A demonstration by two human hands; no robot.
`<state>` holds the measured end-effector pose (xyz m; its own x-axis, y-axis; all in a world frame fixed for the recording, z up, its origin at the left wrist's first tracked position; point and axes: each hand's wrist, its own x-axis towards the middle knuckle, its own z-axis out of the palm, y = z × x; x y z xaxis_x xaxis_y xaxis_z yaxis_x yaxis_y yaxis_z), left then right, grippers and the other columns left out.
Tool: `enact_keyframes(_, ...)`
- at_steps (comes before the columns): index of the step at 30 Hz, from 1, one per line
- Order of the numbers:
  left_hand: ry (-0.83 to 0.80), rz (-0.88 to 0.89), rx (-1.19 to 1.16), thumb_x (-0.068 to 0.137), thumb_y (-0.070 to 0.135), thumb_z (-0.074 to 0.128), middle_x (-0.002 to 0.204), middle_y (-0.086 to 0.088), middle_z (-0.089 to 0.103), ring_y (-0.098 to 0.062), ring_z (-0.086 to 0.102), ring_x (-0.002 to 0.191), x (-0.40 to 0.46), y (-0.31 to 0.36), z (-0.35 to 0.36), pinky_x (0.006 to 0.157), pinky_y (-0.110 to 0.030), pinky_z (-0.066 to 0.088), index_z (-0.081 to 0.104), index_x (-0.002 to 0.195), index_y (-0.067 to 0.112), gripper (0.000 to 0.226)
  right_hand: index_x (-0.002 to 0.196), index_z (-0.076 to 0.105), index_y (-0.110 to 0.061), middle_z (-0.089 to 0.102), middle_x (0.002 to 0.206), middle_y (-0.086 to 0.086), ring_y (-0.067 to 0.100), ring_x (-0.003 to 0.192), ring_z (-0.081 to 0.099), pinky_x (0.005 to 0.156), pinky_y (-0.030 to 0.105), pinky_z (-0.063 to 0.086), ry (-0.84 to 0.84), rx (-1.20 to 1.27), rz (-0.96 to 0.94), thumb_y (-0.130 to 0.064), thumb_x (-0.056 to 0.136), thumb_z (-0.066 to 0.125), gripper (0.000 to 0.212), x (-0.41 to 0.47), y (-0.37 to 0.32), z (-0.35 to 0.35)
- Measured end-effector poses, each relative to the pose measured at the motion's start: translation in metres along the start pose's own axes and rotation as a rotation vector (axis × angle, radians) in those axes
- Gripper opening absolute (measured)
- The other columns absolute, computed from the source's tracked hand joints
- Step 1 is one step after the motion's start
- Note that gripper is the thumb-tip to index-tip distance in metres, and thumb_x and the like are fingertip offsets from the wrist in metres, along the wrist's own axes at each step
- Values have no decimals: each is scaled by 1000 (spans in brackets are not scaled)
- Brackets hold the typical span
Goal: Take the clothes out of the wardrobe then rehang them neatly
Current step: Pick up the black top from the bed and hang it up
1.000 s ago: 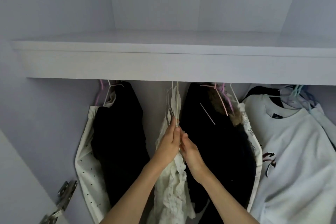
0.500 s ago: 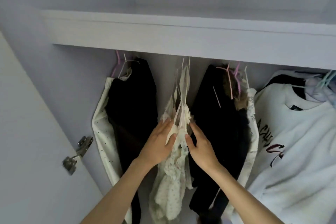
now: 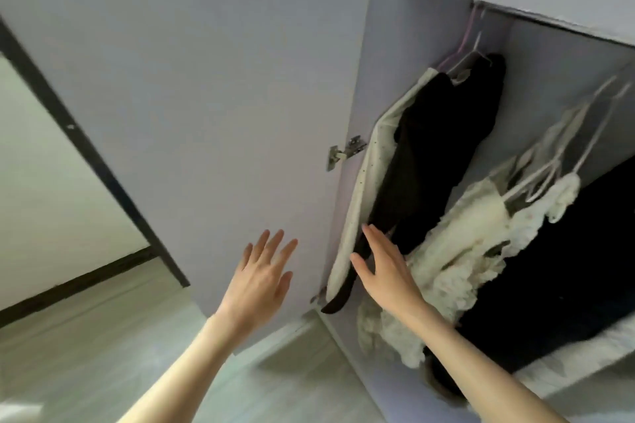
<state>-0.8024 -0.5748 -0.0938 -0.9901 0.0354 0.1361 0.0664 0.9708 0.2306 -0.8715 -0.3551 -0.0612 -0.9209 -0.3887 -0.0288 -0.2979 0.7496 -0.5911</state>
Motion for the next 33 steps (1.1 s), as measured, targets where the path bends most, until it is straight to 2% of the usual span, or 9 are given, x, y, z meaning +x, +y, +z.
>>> enact_keyframes(3,78,-215,-2,87,22,59,141,-15,43,-40,34,133,-68,-39,-17,104,-51,28,45,136,14,51,148,12,-22,9,156,-4,9,143,4,118,33,5,-67,-69,-188,-42,97,37,60,-3,-59,43)
enact_keyframes(8,183,-533,-27,84,33,38,130,-15,54,-35,34,128,-195,-95,-35,94,-53,42,44,130,15,49,148,11,-24,10,156,-2,11,144,5,112,27,-6,-244,-138,-492,-55,92,26,66,-32,-145,124)
enact_keyframes(11,211,-728,-21,83,34,38,127,-15,57,-35,37,125,-284,-118,-42,88,-55,47,44,127,17,48,146,24,-21,25,152,2,17,142,17,113,32,0,-296,-138,-648,-62,81,17,78,-63,-200,174)
enact_keyframes(15,216,-963,22,82,35,38,129,-17,55,-43,47,121,-409,-143,-55,91,-54,45,52,126,12,52,142,36,-15,37,146,7,23,138,29,113,40,11,-398,-137,-797,-57,84,23,73,-119,-273,242)
enact_keyframes(18,251,-1153,15,81,33,38,125,-21,56,-44,51,117,-493,-157,-64,95,-51,45,52,125,9,52,140,40,-13,41,143,10,27,135,35,111,43,16,-464,-119,-897,-48,90,45,61,-165,-320,294)
enact_keyframes(21,290,-1329,-33,81,33,37,123,-22,58,-45,54,113,-567,-152,-62,87,-57,46,50,125,11,51,144,31,-18,33,149,6,21,140,26,114,41,10,-589,-107,-998,-39,92,52,59,-213,-359,337)
enact_keyframes(27,406,-1686,-59,85,40,32,135,-18,49,-41,44,126,-678,-116,-58,98,-51,39,54,129,8,58,147,20,-23,24,153,-2,15,142,17,115,36,8,-835,-196,-1259,-55,94,29,62,-291,-428,405)
enact_keyframes(31,541,-1884,-107,81,53,14,152,-8,24,-27,12,143,-724,-105,-57,114,-35,12,33,143,17,74,146,24,-21,30,150,-1,16,140,23,115,39,13,-923,-232,-1407,-77,73,-2,96,-331,-466,450)
enact_keyframes(33,556,-1949,-137,86,52,16,154,-6,18,-24,5,144,-742,-104,-52,115,-33,8,29,144,17,69,147,21,-21,28,151,-2,15,140,22,116,38,12,-968,-240,-1446,-77,74,-5,95,-347,-481,471)
